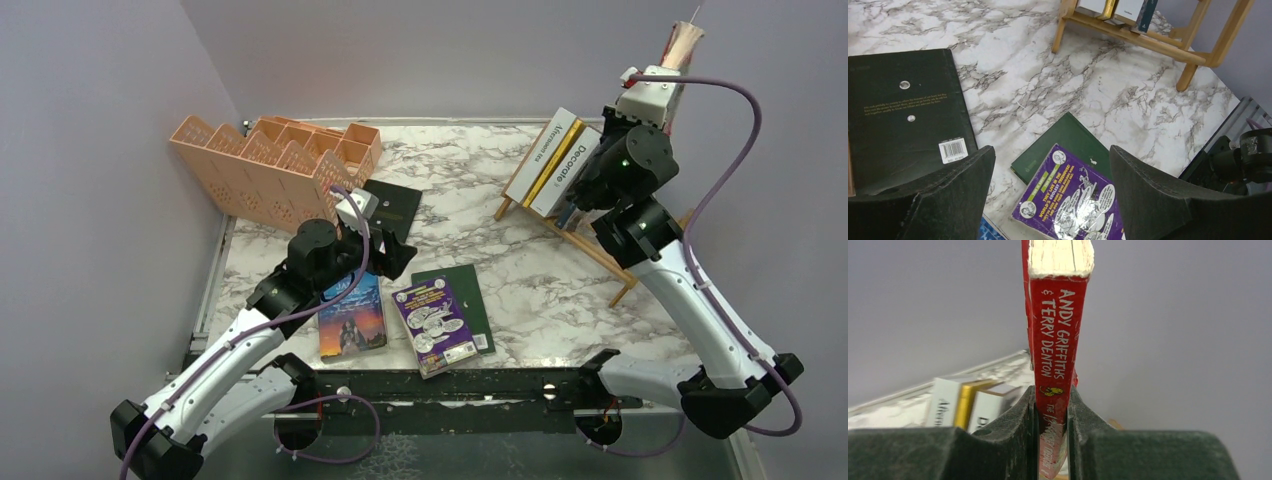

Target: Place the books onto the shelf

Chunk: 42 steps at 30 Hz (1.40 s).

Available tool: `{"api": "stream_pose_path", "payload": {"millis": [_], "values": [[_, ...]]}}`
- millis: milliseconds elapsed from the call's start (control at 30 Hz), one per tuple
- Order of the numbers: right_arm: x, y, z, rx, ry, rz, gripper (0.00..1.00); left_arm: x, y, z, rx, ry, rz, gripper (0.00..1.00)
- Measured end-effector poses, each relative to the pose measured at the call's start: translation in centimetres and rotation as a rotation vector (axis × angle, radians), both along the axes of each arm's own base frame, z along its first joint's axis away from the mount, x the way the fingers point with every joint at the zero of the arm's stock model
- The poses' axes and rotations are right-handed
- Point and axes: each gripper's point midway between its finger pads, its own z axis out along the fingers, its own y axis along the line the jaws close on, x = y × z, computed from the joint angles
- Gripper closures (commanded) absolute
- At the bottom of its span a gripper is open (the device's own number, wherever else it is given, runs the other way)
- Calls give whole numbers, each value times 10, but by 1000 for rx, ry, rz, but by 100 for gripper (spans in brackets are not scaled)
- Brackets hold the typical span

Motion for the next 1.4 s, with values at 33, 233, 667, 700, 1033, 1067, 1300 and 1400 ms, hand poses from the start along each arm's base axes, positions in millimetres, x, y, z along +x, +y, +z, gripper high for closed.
{"api": "stream_pose_path", "payload": {"millis": [33,233,667,700,1033,1067,1300,1400], "values": [[-2,-10,-5,-6,10,-42,99,0,0,-1,-2,4,1,16],[7,-51,-60,8,148,-203,99,0,-1,-10,-5,26,5,16],[49,-47,-226,350,487,-67,99,2,1,-20,6,56,28,16],[50,-46,-229,375,485,-59,99,2,2,-20,7,58,31,16],[49,-49,-270,577,525,-25,99,2,2,-25,12,71,35,16],[49,-49,-271,589,524,-22,99,2,2,-26,14,74,35,16],[53,-46,-281,627,536,-7,55,3,1,-29,17,84,36,16],[57,-43,-288,643,545,1,42,3,1,-29,18,84,36,16]]}}
